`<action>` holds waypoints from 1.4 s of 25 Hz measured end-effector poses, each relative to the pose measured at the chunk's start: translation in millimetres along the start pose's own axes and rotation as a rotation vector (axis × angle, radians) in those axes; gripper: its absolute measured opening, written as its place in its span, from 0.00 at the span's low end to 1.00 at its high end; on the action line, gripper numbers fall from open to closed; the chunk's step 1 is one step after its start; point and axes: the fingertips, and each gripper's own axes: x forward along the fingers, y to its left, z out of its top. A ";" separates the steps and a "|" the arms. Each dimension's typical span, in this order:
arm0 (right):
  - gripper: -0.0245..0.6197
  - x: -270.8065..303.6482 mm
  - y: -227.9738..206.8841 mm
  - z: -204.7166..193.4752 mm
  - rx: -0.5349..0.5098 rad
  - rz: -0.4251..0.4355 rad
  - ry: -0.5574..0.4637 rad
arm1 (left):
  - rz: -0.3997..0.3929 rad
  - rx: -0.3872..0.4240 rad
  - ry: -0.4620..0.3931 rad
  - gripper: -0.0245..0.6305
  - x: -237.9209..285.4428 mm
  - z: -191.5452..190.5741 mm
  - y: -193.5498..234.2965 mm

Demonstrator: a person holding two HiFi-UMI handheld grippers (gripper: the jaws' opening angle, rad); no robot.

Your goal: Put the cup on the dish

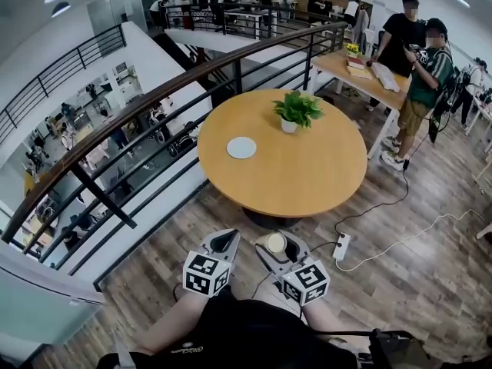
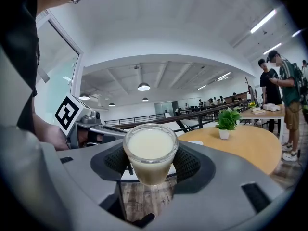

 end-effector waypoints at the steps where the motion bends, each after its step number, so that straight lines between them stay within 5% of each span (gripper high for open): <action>1: 0.44 0.6 0.6 -0.1 -0.003 0.004 0.002 | 0.002 0.000 -0.002 0.03 0.7 -0.1 0.6; 17: 0.44 50.9 -15.8 10.4 -0.035 0.026 0.024 | 0.023 -0.019 -0.018 0.03 26.0 8.7 48.5; 35: 0.44 237.3 -68.0 56.7 -0.026 -0.048 0.047 | -0.036 -0.022 0.003 0.03 103.6 60.7 226.5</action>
